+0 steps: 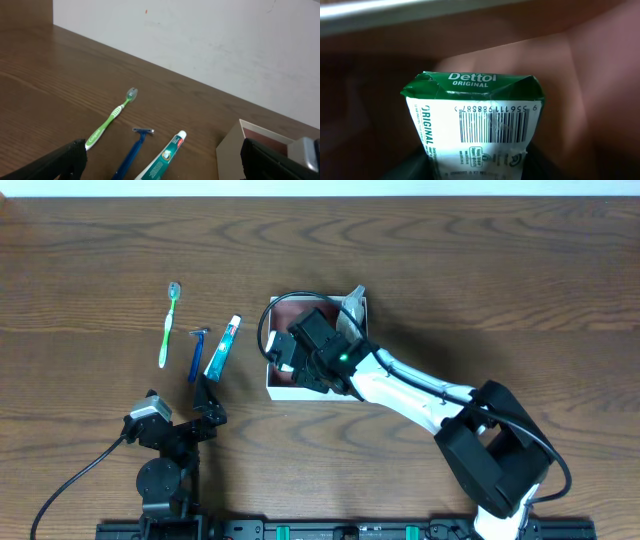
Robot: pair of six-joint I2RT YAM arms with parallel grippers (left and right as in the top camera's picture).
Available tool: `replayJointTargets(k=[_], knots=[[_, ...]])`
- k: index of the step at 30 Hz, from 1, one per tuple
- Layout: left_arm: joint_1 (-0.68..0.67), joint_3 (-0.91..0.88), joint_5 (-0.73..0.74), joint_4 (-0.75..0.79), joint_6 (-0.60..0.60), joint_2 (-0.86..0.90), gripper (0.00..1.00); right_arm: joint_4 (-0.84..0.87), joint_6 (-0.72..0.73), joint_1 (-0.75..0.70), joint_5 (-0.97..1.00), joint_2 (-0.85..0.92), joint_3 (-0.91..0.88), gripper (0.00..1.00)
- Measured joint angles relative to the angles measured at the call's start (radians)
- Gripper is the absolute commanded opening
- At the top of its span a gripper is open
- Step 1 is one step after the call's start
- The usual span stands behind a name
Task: Pack container
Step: 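Place the Dettol bar into the box and release it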
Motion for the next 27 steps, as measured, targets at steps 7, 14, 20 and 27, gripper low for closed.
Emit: replayJointTargets(k=[7,14,20,27], knots=[[0.000,0.000,0.000,0.000,0.000,0.000,0.98,0.001,-0.046,0.000,0.034,0.000,0.005,0.70],[0.000,0.000,0.000,0.000,0.000,0.000,0.98,-0.026,-0.010,0.002,0.047,-0.061,0.024,0.83],[0.000,0.000,0.000,0.000,0.000,0.000,0.98,-0.061,0.152,0.008,0.043,-0.293,0.029,0.90],[0.000,0.000,0.000,0.000,0.000,0.000,0.98,-0.271,0.452,-0.082,0.042,-0.646,0.062,0.92]])
